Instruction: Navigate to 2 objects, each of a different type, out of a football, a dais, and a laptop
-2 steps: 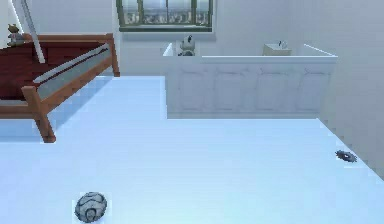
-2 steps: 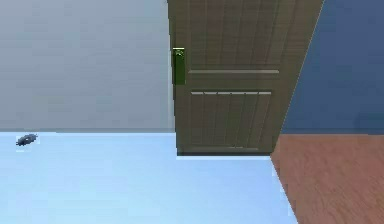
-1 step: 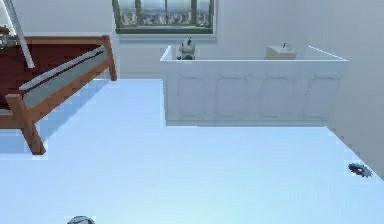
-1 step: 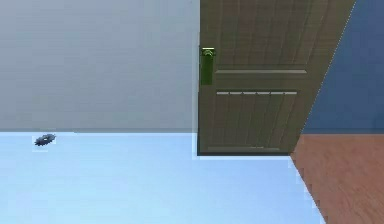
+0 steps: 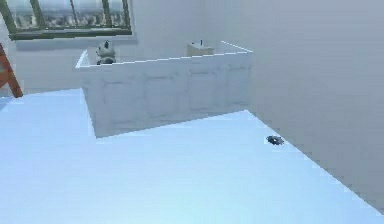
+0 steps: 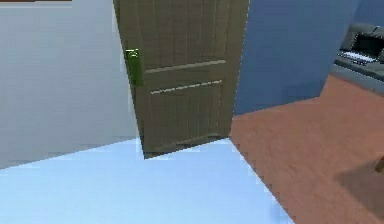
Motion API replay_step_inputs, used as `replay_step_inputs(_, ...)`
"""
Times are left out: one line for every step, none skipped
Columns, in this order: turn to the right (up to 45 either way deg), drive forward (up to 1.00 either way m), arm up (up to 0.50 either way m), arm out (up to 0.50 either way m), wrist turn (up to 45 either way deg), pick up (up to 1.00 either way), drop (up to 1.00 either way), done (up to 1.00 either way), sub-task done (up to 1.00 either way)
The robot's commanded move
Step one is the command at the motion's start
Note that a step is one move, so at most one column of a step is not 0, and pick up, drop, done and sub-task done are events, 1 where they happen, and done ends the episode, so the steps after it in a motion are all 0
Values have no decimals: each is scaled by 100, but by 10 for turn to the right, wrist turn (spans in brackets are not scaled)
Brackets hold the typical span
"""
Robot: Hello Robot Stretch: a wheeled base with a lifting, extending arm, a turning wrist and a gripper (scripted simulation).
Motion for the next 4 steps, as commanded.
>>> replay_step_inputs(0,5,0,0,0,0,0,0,0)
replay_step_inputs(450,0,0,0,0,0,0,0,0)
replay_step_inputs(240,0,0,0,0,0,0,0,0)
replay_step_inputs(0,10,0,0,0,0,0,0,0)
